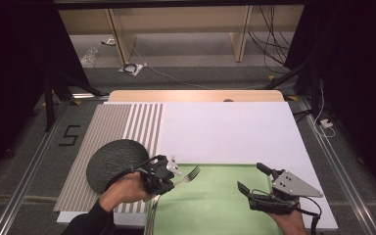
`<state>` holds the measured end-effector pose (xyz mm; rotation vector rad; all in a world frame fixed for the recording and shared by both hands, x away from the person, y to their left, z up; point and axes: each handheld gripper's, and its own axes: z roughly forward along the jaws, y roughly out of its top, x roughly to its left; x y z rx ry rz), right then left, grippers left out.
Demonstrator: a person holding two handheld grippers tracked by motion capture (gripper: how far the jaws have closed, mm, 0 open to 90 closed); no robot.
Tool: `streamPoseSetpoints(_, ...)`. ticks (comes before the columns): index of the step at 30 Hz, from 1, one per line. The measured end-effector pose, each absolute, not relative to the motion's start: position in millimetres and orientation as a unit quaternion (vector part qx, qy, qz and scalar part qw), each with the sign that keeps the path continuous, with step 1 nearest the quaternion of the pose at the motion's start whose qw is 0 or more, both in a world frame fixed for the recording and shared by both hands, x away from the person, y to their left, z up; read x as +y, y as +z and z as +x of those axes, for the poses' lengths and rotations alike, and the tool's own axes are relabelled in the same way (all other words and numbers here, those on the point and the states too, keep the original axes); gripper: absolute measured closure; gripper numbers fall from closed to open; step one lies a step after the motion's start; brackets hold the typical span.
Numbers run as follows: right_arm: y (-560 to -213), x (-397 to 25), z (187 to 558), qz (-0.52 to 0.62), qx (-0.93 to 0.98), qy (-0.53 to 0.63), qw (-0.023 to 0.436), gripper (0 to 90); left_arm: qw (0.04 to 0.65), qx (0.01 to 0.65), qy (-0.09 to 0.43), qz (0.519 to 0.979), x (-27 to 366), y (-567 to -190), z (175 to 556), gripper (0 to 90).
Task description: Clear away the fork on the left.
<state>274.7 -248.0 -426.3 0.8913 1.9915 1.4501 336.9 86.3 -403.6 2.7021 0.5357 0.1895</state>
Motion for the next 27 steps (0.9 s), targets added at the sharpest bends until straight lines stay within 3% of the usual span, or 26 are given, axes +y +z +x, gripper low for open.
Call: streamPoseSetpoints(27,-425,-249,274,0.330,0.731,0.537,0.262,16.2,0.162,0.125,0.034,0.978,47,-424,288,84.2)
